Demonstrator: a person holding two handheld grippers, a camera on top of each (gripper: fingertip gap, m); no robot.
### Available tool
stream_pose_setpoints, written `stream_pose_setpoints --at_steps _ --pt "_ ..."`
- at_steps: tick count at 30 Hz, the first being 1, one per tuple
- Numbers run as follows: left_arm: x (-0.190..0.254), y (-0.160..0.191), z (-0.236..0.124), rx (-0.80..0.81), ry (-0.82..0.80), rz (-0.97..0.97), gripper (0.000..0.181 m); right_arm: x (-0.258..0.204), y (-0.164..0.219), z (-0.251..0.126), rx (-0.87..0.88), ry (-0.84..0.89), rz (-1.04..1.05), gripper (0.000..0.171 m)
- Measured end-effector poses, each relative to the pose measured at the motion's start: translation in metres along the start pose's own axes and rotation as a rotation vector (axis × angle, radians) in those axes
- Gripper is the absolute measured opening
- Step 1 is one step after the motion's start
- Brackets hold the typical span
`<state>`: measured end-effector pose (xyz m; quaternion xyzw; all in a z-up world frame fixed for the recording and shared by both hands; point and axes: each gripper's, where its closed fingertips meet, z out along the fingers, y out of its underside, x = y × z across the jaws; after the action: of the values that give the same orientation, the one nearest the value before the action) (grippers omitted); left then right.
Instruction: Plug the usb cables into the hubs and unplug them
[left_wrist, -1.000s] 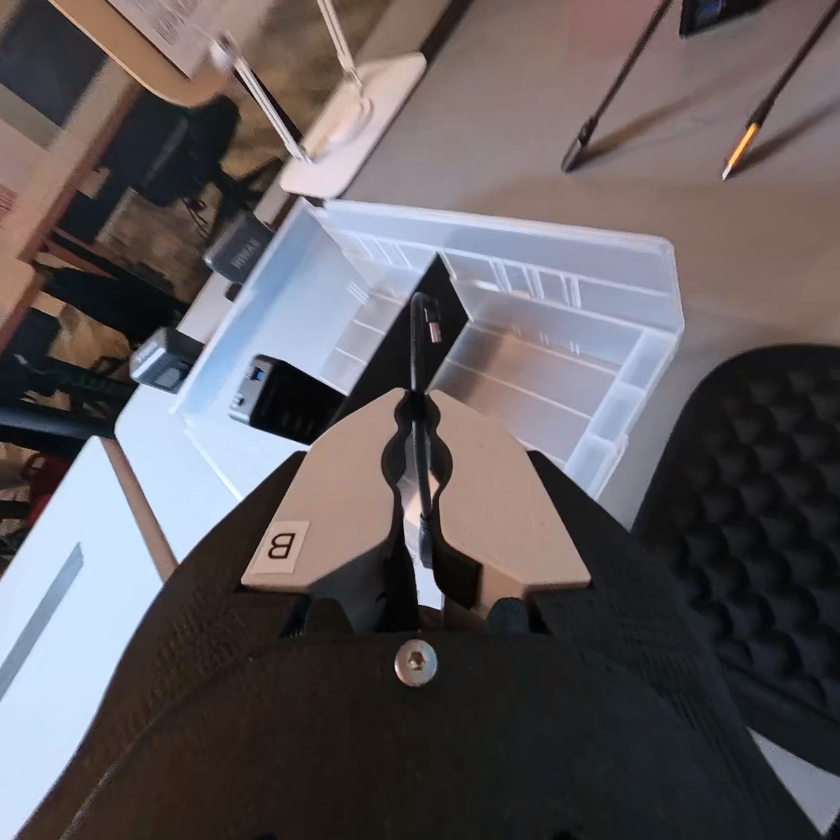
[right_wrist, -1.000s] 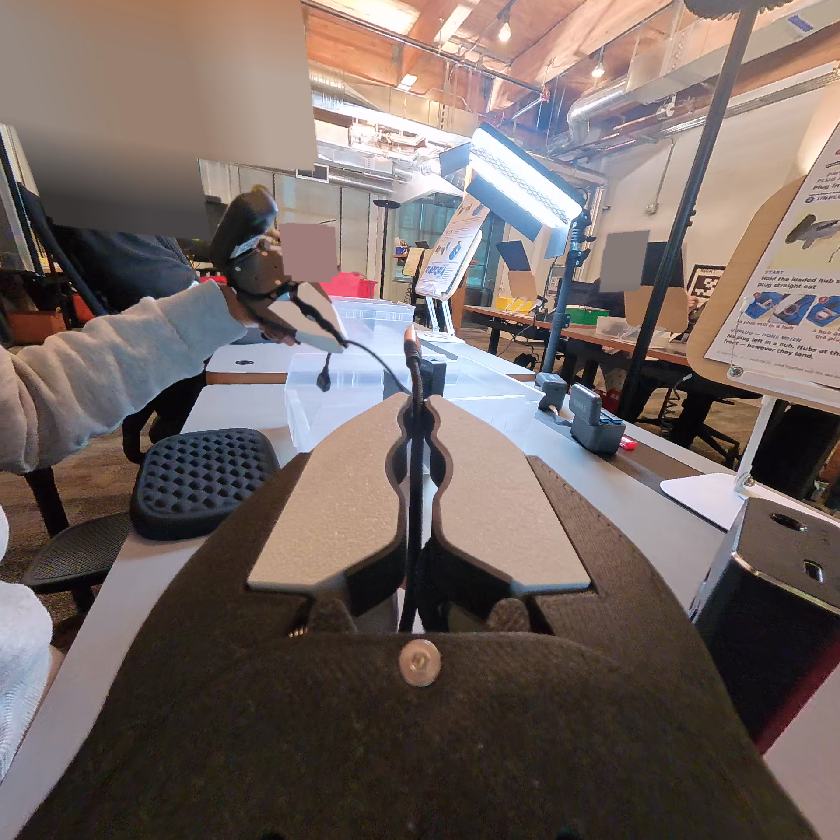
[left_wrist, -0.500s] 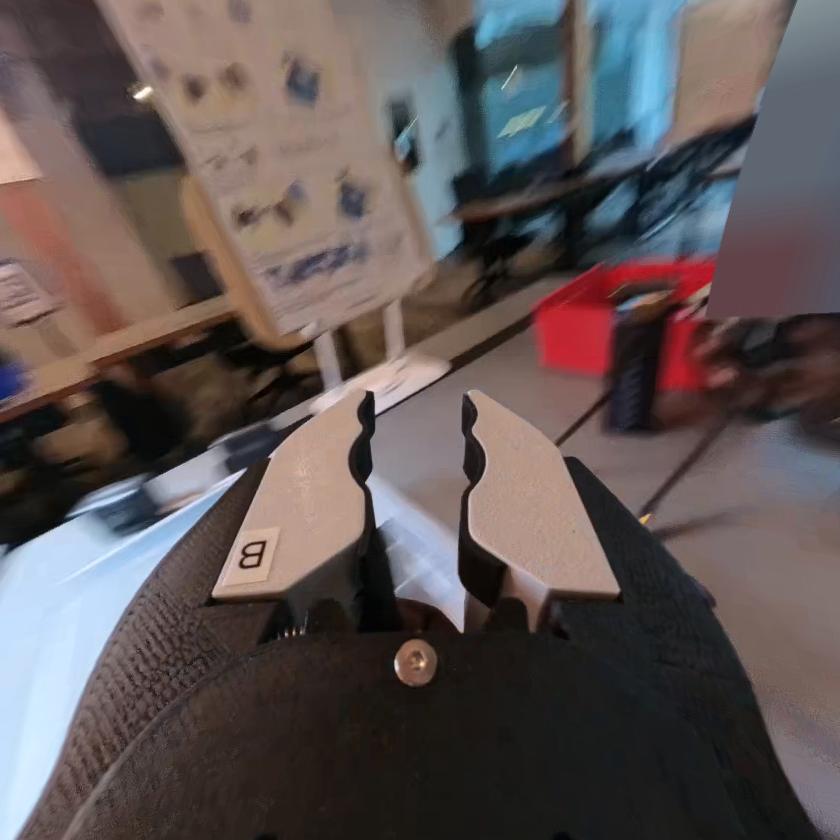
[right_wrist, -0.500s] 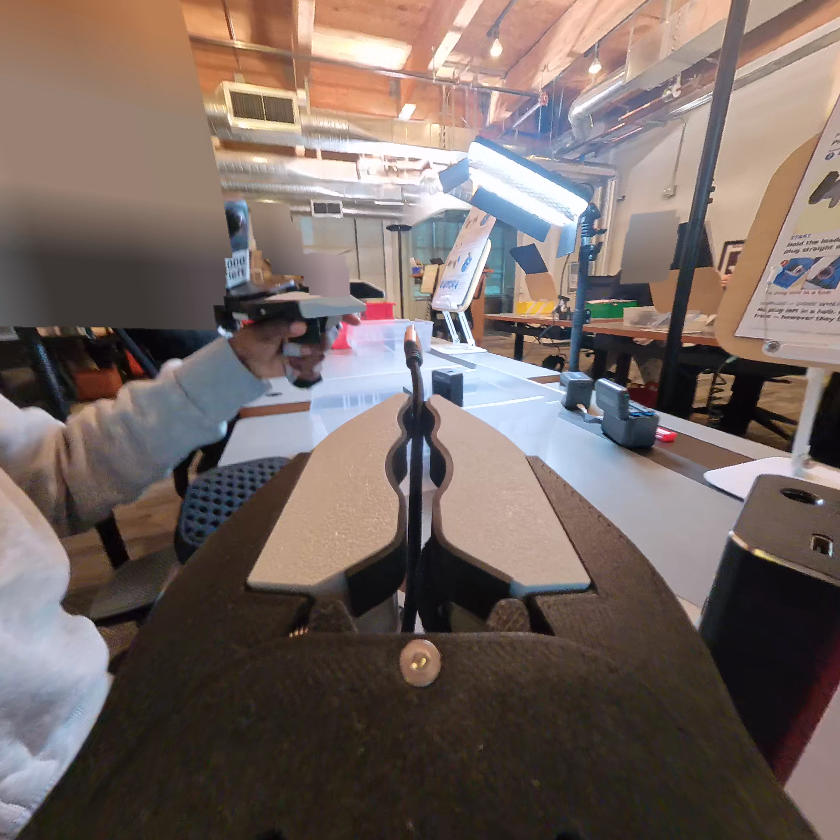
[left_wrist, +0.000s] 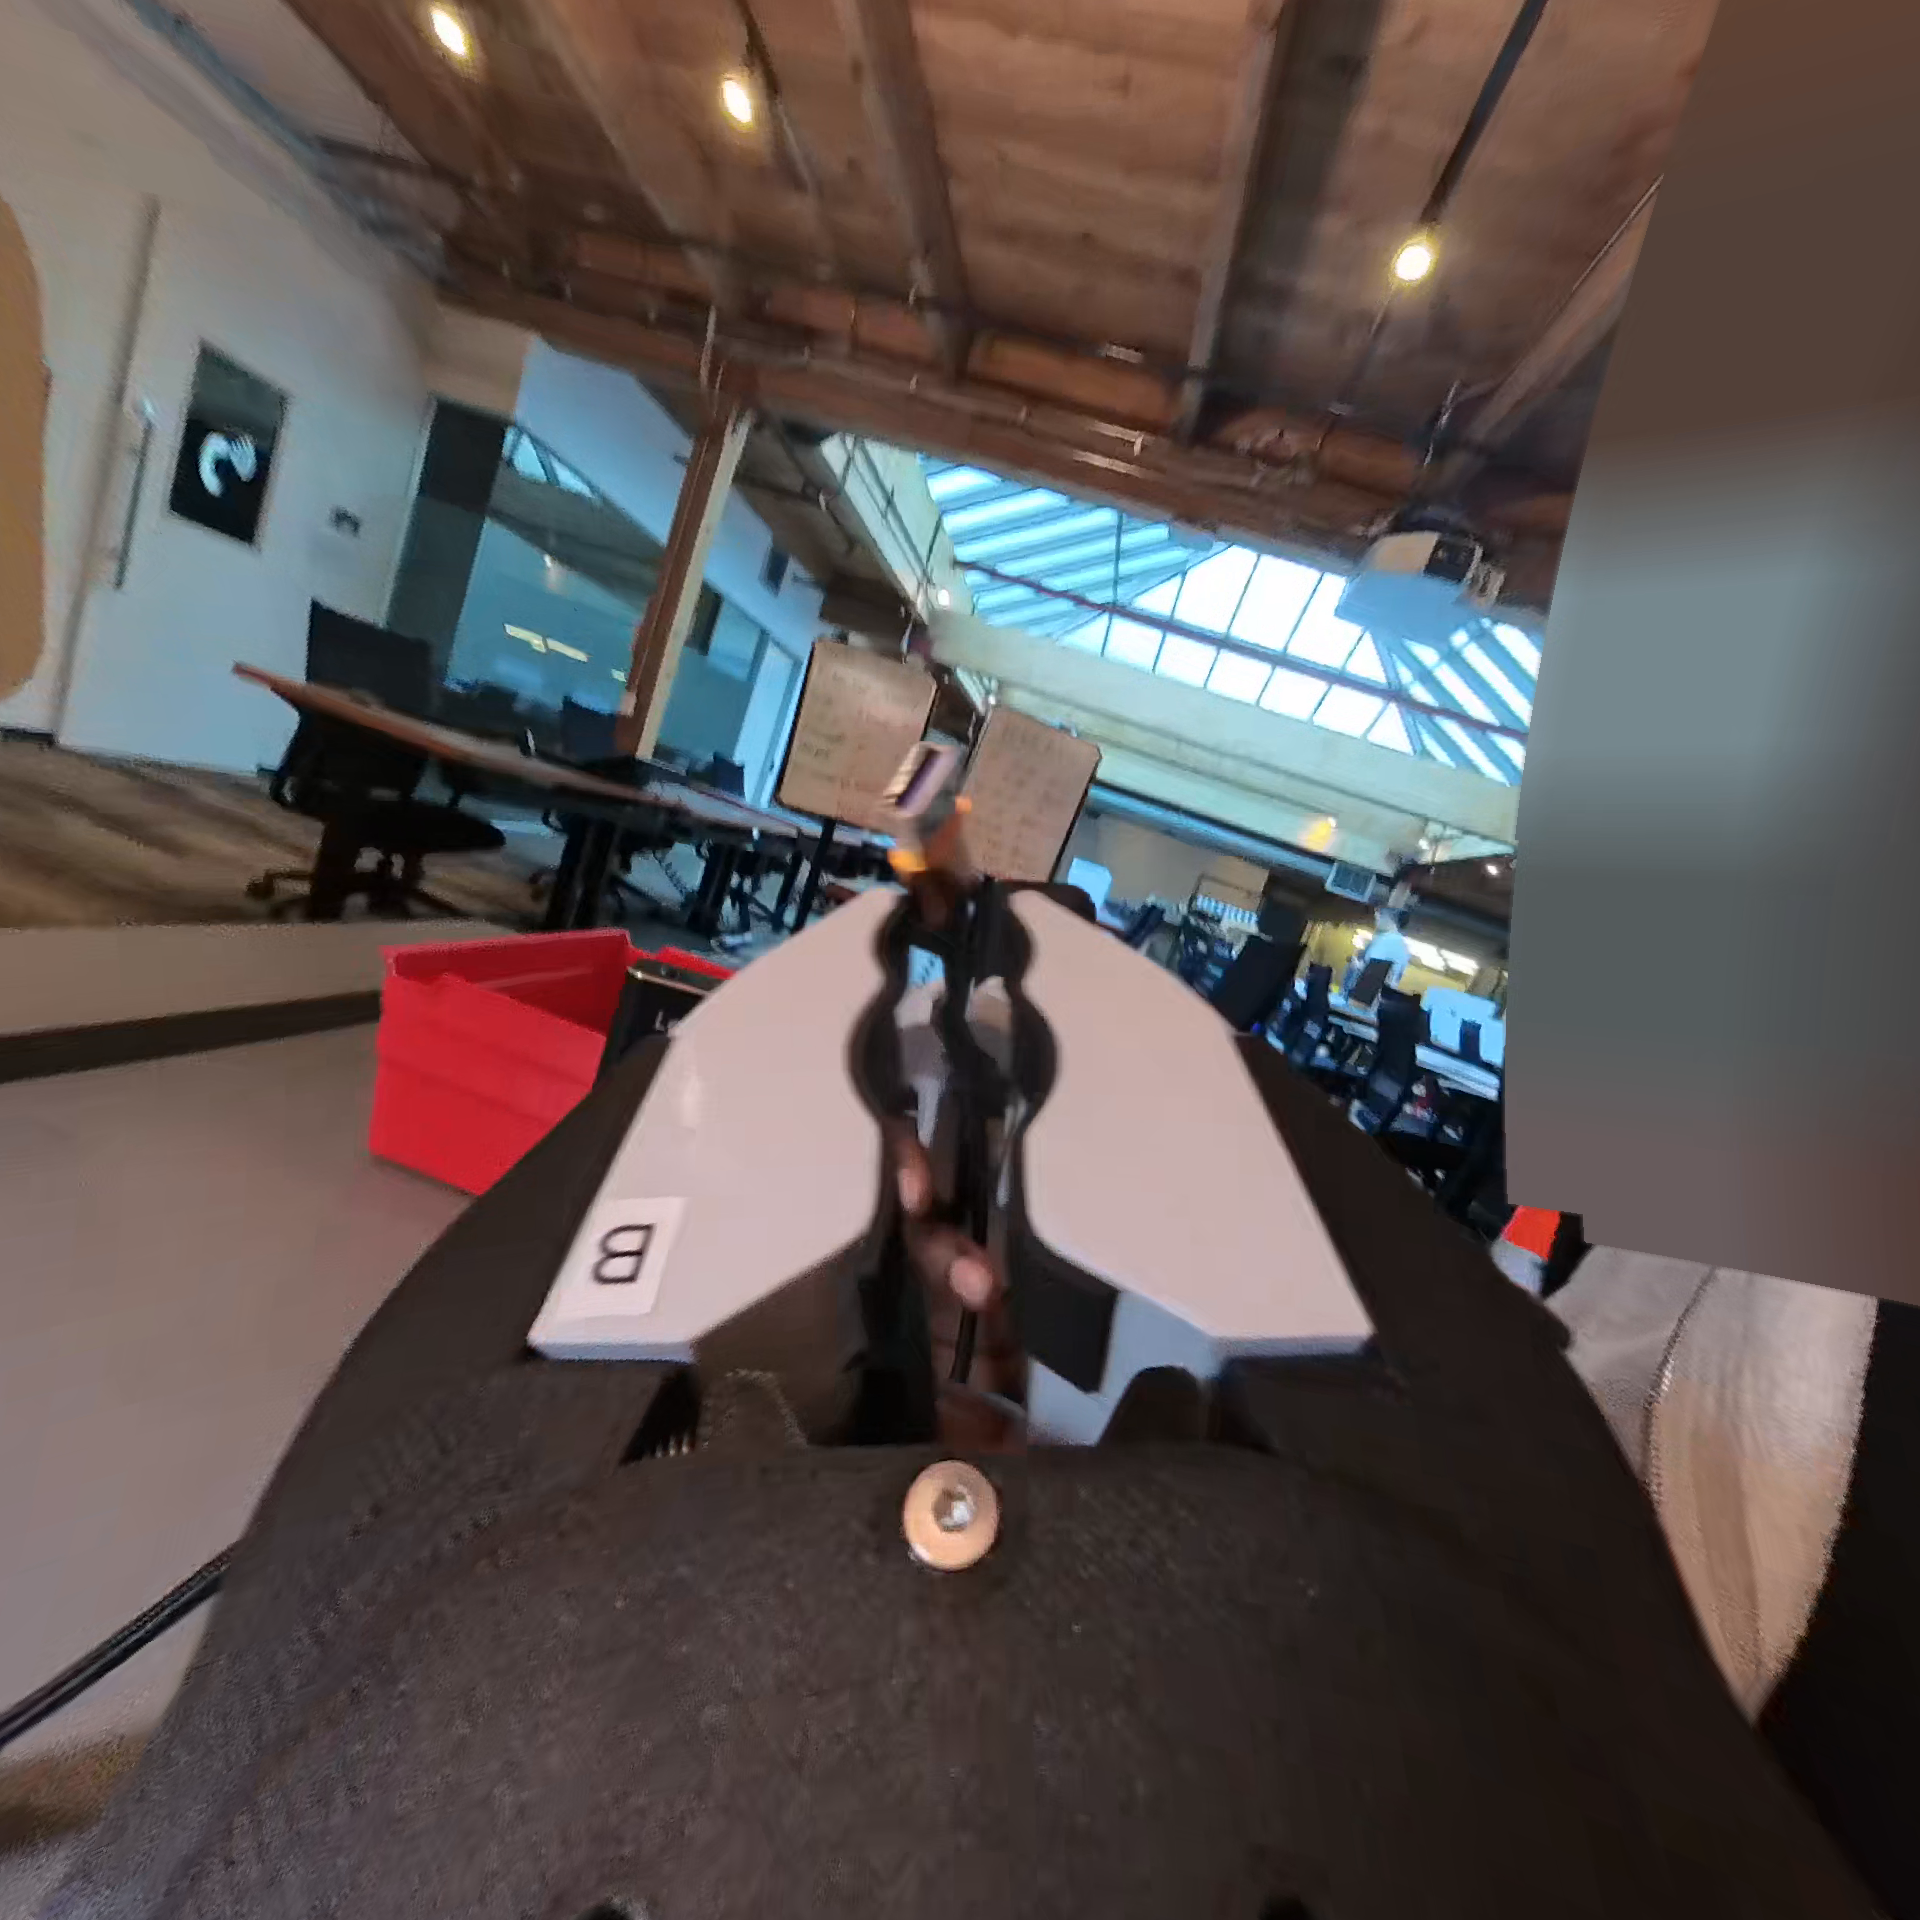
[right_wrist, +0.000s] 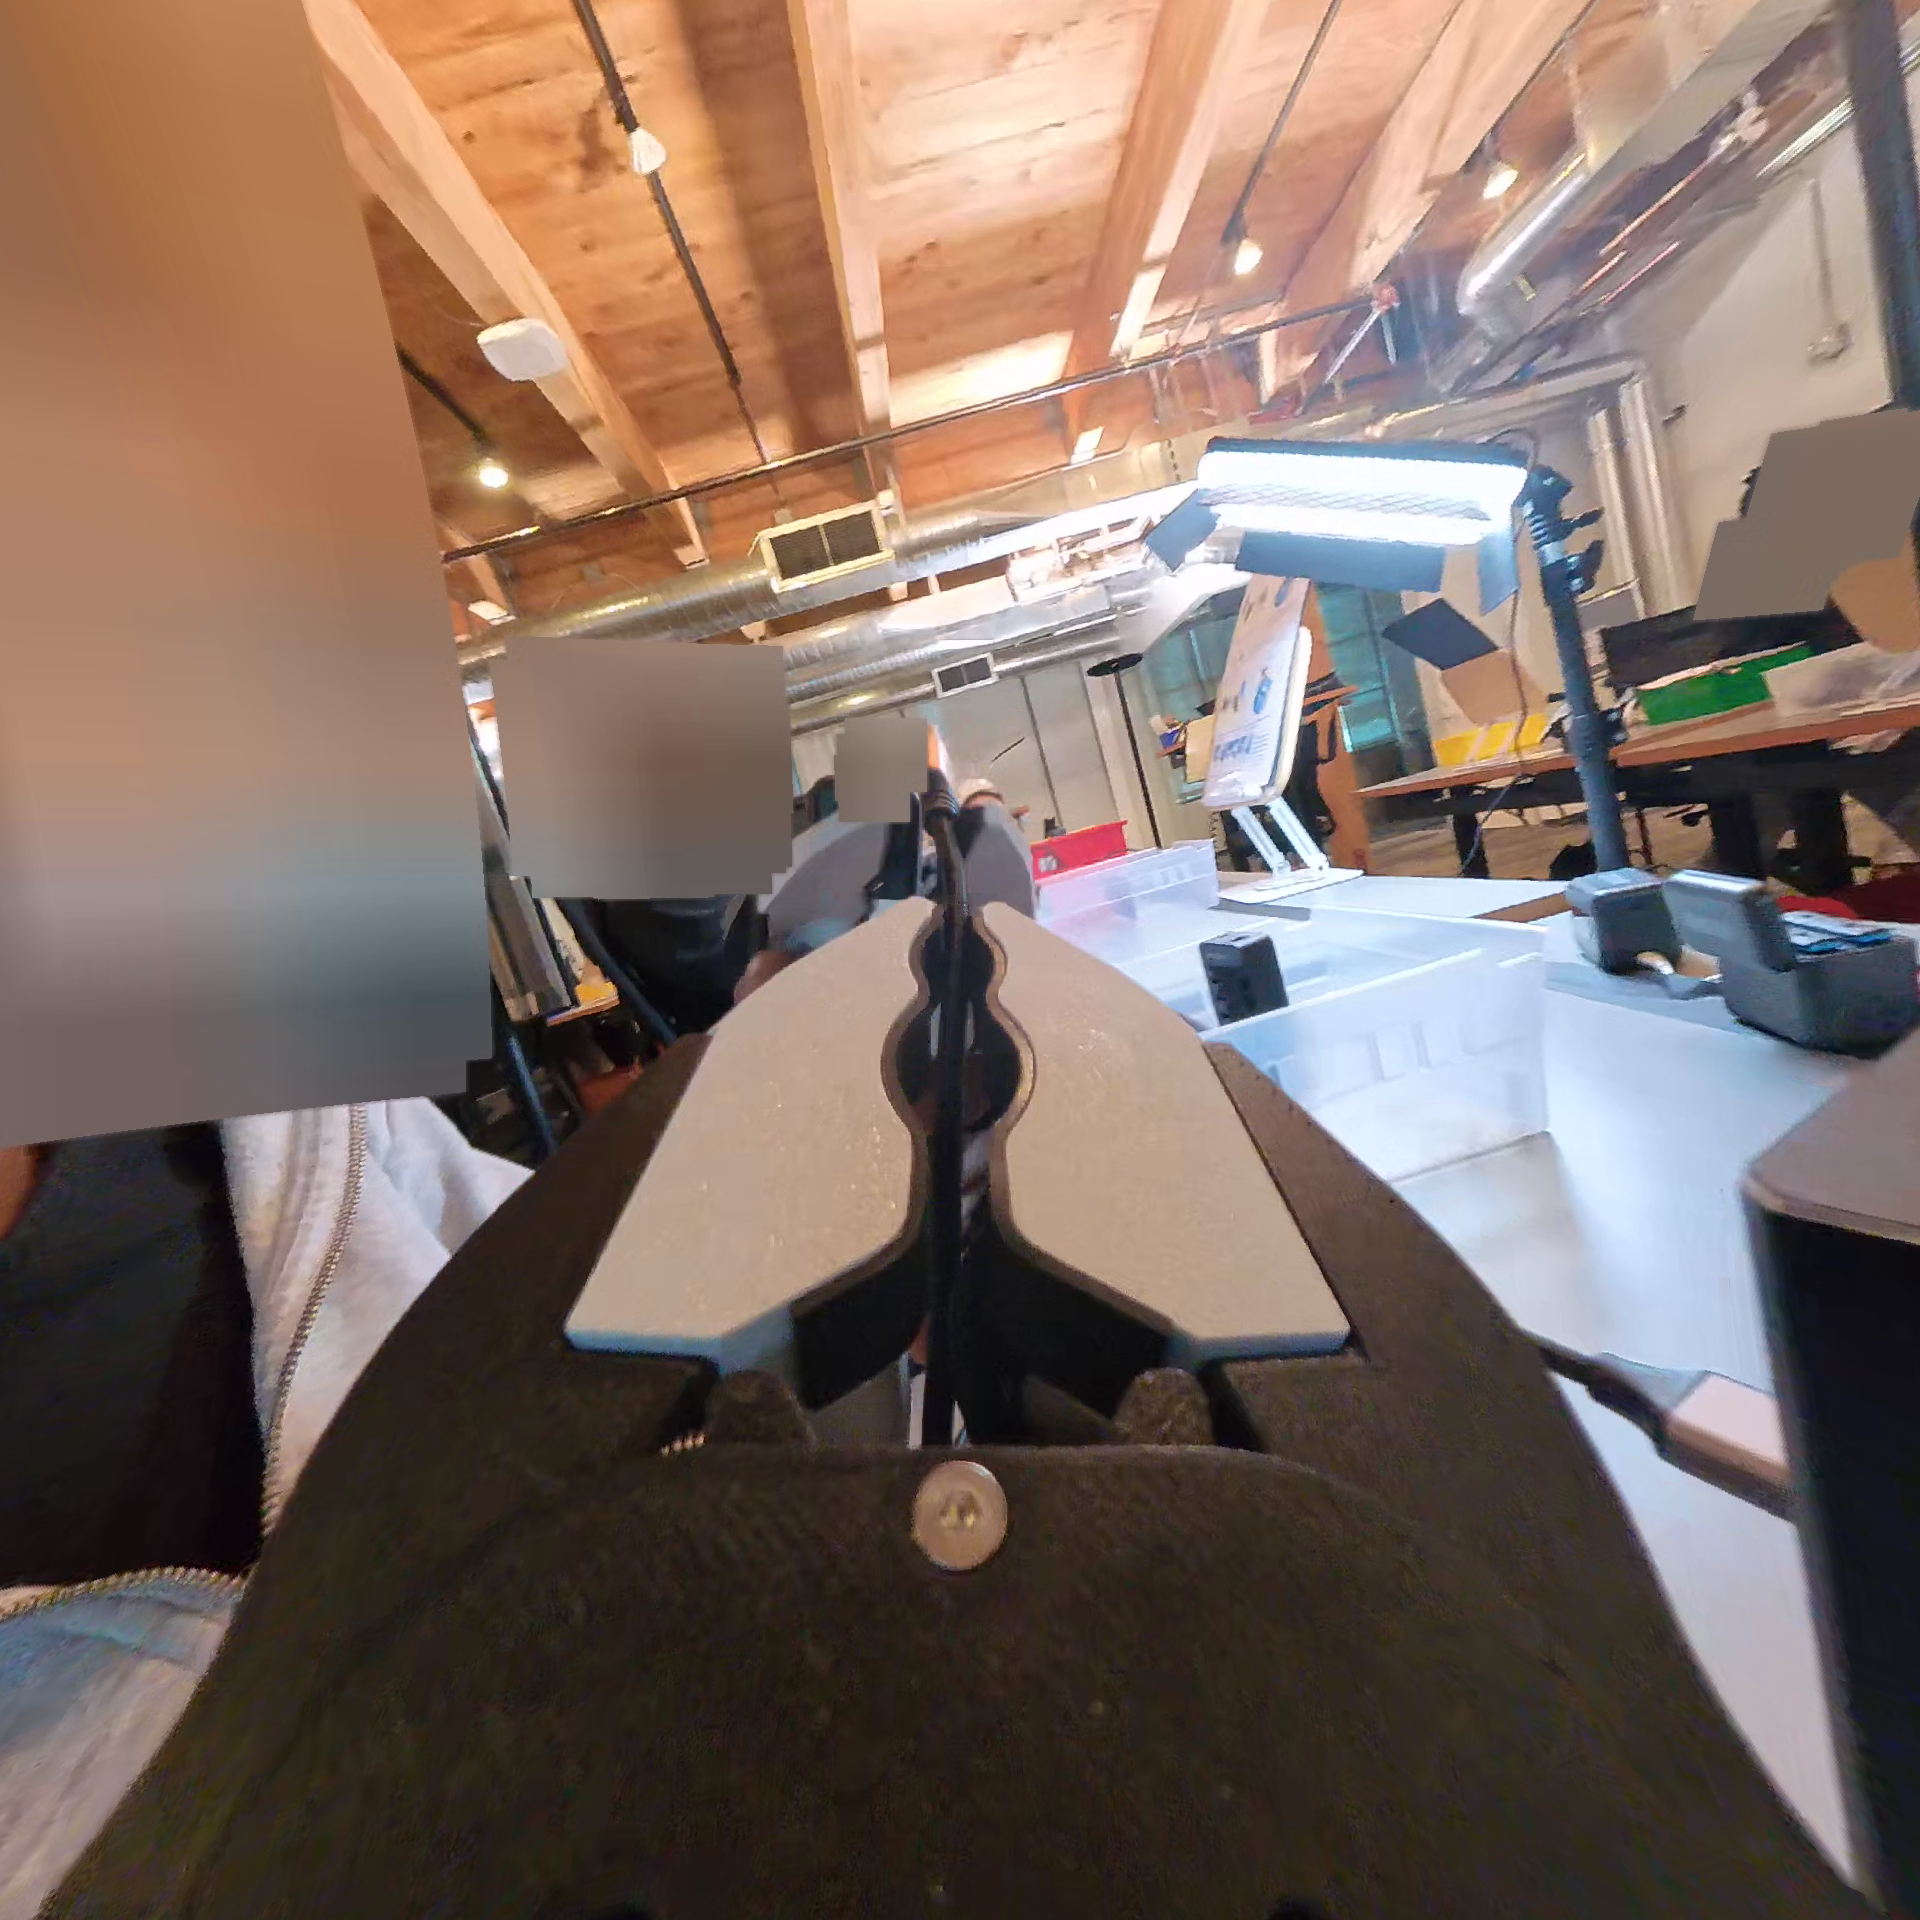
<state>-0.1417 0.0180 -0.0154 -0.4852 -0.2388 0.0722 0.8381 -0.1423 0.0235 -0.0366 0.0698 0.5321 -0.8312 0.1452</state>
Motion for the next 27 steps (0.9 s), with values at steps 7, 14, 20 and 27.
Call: stream_pose_setpoints --at_steps 7,14,20,27 --pt "0.009 -0.019 -0.017 -0.009 -0.102 0.337 0.008 -0.002 0.015 0.005 -0.106 0.019 -0.125 0.02" --pt "0.021 -0.065 -0.034 -0.027 -0.357 0.973 0.008 -0.004 -0.019 -0.007 0.047 0.185 -0.57 0.035" --pt "-0.005 -0.042 -0.03 -0.23 -0.589 1.545 0.008 -0.013 -0.056 -0.029 0.254 0.183 -0.544 0.03" --pt "-0.061 -0.012 -0.028 -0.435 -0.74 1.847 0.007 0.008 -0.02 -0.011 0.014 0.273 -0.612 0.027"
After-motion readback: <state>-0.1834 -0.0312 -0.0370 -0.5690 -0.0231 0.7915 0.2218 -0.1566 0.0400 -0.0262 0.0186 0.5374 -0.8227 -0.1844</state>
